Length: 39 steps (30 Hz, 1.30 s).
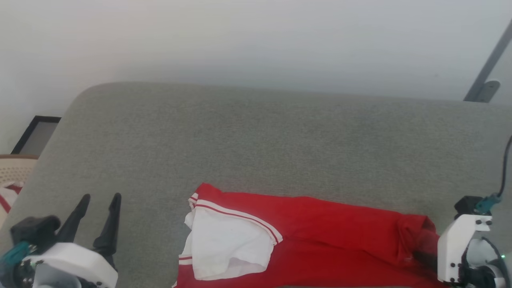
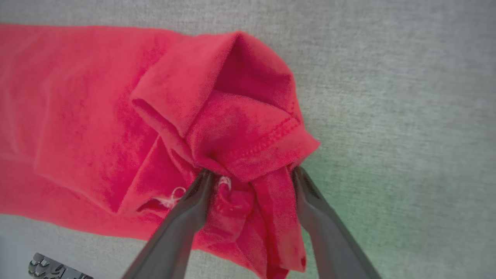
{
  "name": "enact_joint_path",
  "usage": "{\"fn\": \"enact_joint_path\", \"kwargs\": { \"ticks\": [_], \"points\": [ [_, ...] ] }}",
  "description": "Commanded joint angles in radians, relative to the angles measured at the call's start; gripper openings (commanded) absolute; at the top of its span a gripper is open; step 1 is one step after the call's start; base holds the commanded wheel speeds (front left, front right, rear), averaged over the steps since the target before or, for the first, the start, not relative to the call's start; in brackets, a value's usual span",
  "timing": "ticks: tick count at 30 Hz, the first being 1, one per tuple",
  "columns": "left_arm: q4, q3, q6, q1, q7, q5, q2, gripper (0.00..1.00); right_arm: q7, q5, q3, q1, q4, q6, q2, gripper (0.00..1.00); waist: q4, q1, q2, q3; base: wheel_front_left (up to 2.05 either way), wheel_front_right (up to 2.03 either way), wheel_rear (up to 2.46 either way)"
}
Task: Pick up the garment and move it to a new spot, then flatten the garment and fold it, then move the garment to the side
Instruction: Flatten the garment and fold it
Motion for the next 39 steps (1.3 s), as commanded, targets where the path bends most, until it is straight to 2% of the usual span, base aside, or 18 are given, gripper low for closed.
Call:
{"fn": "enact_joint_path", "kwargs": {
  "ticks": [1, 3, 4, 5, 6, 9, 10, 14, 21, 25, 33, 39],
  "points": [
    [-0.004, 0.062, -0.027, 0.034, -0.004, 0.047, -0.034, 1.00, -0.009, 0.009, 0.014, -0.015, 0.025, -0.001, 0.009, 1.00, 0.008, 0.0000, 0.0000, 0.004, 0.00, 0.00, 0.00],
    [0.001, 0.124, -0.064, 0.071, -0.004, 0.091, -0.075, 1.00, -0.017, 0.021, 0.034, -0.025, 0.056, -0.001, 0.019, 1.00, 0.013, 0.0000, 0.0000, 0.008, 0.00, 0.00, 0.00],
    [0.000, 0.159, -0.084, 0.080, -0.004, 0.120, -0.096, 1.00, -0.023, 0.026, 0.048, -0.031, 0.067, 0.000, 0.022, 0.92, 0.017, 0.0000, 0.0000, 0.010, 0.00, 0.00, 0.00],
    [0.005, 0.192, -0.100, 0.094, -0.004, 0.137, -0.114, 1.00, -0.026, 0.034, 0.063, -0.037, 0.078, 0.000, 0.026, 0.38, 0.020, 0.0000, 0.0000, 0.012, 0.00, 0.00, 0.00],
    [0.015, 0.219, -0.118, 0.110, -0.004, 0.156, -0.134, 1.00, -0.026, 0.046, 0.081, -0.040, 0.086, 0.000, 0.030, 0.00, 0.023, 0.0000, 0.0000, 0.013, 0.00, 0.00, 0.00],
    [0.029, 0.297, -0.174, 0.127, -0.004, 0.212, -0.191, 1.00, -0.050, 0.083, 0.114, -0.052, 0.103, 0.000, 0.029, 0.00, 0.031, 0.0000, 0.0000, 0.017, 0.00, 0.00, 0.00],
    [0.029, 0.297, -0.174, 0.127, -0.004, 0.212, -0.191, 1.00, -0.050, 0.083, 0.114, -0.052, 0.103, 0.000, 0.029, 0.00, 0.031, 0.0000, 0.0000, 0.017, 0.00, 0.00, 0.00],
    [0.048, 0.387, -0.241, 0.144, -0.004, 0.277, -0.259, 1.00, -0.086, 0.133, 0.151, -0.070, 0.110, 0.000, 0.018, 0.00, 0.035, 0.0000, 0.0000, 0.022, 0.00, 0.00, 0.00],
    [0.083, 0.489, -0.309, 0.156, -0.004, 0.345, -0.338, 1.00, -0.138, 0.189, 0.180, -0.093, 0.109, -0.001, -0.046, 0.00, 0.031, 0.0000, 0.0000, 0.025, 0.00, 0.00, 0.00],
    [0.095, 0.525, -0.331, 0.149, -0.004, 0.371, -0.363, 1.00, -0.170, 0.209, 0.159, -0.100, 0.126, -0.001, -0.106, 0.00, 0.020, 0.0000, 0.0000, 0.029, 0.00, 0.00, 0.00],
    [0.103, 0.552, -0.342, 0.138, -0.004, 0.392, -0.388, 1.00, -0.227, 0.196, 0.090, -0.115, 0.188, -0.001, -0.207, 0.00, -0.003, 0.0000, 0.0000, 0.036, 0.00, 0.00, 0.00],
    [0.096, 0.540, -0.342, 0.130, -0.004, 0.386, -0.384, 1.00, -0.242, 0.176, 0.080, -0.136, 0.220, -0.001, -0.247, 0.00, -0.020, 0.0000, 0.0000, 0.038, 0.00, 0.00, 0.00]
  ]
}}
